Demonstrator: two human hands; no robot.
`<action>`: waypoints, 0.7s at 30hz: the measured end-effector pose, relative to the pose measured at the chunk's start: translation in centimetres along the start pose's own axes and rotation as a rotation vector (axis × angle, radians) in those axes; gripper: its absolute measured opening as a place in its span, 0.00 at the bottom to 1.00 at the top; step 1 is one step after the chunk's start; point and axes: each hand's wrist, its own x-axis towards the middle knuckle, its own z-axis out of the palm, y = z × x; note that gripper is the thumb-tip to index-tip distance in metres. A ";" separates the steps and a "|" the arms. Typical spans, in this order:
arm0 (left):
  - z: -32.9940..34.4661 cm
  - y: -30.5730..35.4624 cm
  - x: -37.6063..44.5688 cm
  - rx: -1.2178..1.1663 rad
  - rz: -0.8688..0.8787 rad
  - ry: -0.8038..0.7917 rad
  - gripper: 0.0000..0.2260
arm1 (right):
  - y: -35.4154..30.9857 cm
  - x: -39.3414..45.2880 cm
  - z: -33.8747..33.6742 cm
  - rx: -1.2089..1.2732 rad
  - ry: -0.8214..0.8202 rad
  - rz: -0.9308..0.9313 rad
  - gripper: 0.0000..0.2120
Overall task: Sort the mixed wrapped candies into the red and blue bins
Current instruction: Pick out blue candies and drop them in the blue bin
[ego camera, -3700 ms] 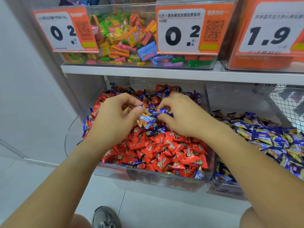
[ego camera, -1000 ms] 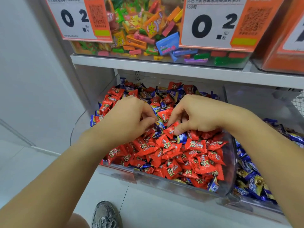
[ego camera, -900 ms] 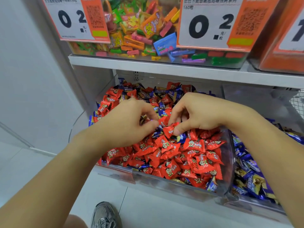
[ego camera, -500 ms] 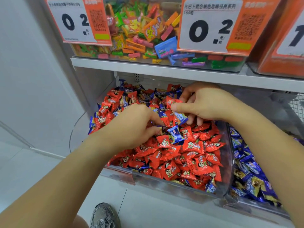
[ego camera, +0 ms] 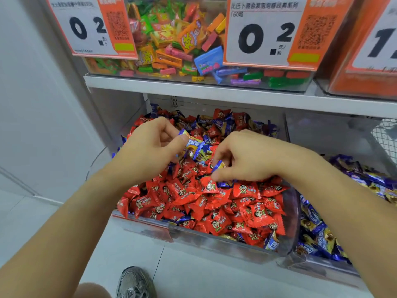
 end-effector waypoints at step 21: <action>-0.3 -0.5 1.8 -0.130 -0.286 0.182 0.18 | -0.1 0.1 -0.8 0.020 -0.026 0.047 0.13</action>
